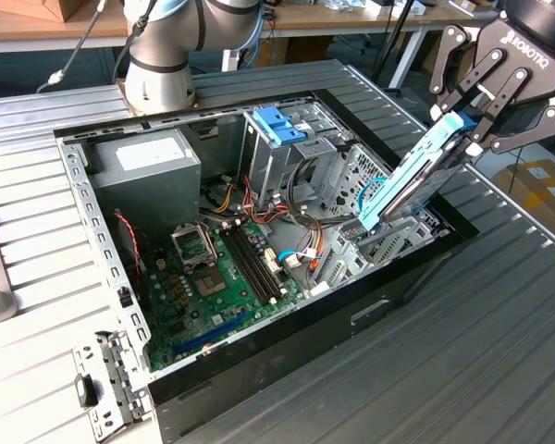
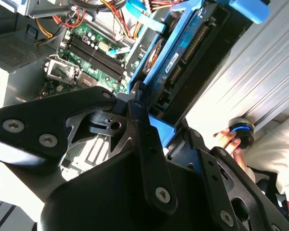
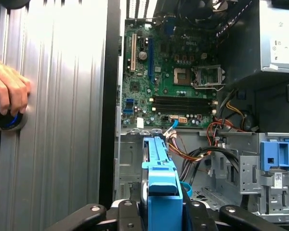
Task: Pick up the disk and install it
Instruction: 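Insert the disk into the insertion slot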
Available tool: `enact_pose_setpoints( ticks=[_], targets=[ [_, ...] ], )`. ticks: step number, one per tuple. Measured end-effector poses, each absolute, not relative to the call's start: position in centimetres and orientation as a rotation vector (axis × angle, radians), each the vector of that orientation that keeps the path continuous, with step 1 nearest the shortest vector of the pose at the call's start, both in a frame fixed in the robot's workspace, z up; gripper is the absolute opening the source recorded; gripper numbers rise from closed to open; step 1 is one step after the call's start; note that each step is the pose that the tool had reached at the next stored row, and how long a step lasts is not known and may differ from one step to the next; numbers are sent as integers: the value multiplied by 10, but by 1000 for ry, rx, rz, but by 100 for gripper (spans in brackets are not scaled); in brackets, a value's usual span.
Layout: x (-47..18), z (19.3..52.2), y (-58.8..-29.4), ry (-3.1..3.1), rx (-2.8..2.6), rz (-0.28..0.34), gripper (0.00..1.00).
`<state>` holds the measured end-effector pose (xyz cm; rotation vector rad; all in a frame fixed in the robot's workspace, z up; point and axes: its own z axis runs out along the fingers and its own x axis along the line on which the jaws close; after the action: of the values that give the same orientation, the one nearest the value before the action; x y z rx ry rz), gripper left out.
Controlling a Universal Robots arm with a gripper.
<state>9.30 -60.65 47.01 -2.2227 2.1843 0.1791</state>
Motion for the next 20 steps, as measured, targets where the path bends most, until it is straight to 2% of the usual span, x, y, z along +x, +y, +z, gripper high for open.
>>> enact_pose_setpoints(
  ticks=[20],
  targets=[
    [71,469,-607,2207,-2218,159,37]
  ],
)
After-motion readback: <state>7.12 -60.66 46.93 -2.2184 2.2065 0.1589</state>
